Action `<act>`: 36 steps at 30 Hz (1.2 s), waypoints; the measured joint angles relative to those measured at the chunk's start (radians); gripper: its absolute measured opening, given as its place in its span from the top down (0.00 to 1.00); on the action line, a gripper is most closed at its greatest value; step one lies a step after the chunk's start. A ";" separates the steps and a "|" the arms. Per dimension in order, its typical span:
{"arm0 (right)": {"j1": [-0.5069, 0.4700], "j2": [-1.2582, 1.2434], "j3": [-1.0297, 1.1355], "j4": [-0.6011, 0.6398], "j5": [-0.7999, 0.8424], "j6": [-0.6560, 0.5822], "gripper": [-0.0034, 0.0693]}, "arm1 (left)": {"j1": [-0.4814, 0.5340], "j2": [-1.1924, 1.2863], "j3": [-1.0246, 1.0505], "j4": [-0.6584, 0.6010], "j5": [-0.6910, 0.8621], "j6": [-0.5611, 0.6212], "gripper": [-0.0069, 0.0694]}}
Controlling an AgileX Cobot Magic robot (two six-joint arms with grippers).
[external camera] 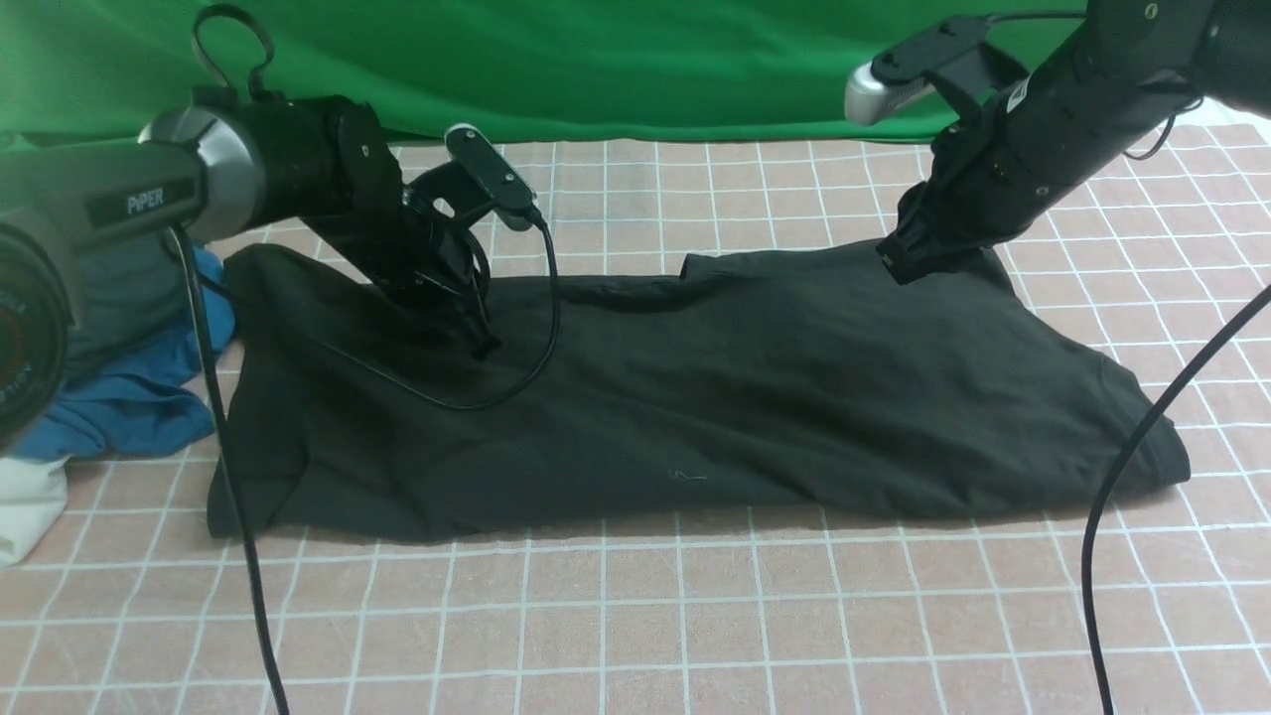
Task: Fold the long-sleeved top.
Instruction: Use the right arm to clamp the right edge of the fabric
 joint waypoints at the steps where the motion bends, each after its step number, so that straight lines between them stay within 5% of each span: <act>1: 0.000 0.005 0.000 0.000 -0.001 0.000 0.64 | 0.000 -0.008 0.000 0.000 -0.007 0.005 0.89; 14: 0.000 0.022 0.000 0.000 -0.022 0.000 0.63 | 0.000 -0.052 0.000 0.085 -0.017 0.008 0.86; 21: 0.000 0.022 0.000 0.000 -0.022 0.000 0.63 | 0.000 -0.054 0.000 0.133 0.104 0.008 0.58; 28: 0.000 0.023 0.000 0.000 -0.022 -0.007 0.63 | 0.001 -0.045 0.000 0.330 0.086 0.008 0.27; 32: 0.000 0.028 0.000 0.000 -0.022 -0.007 0.63 | 0.001 -0.021 0.000 0.357 0.027 0.003 0.28; 36: 0.000 0.038 0.000 0.000 -0.021 -0.007 0.63 | 0.001 -0.008 0.000 0.358 0.007 -0.029 0.42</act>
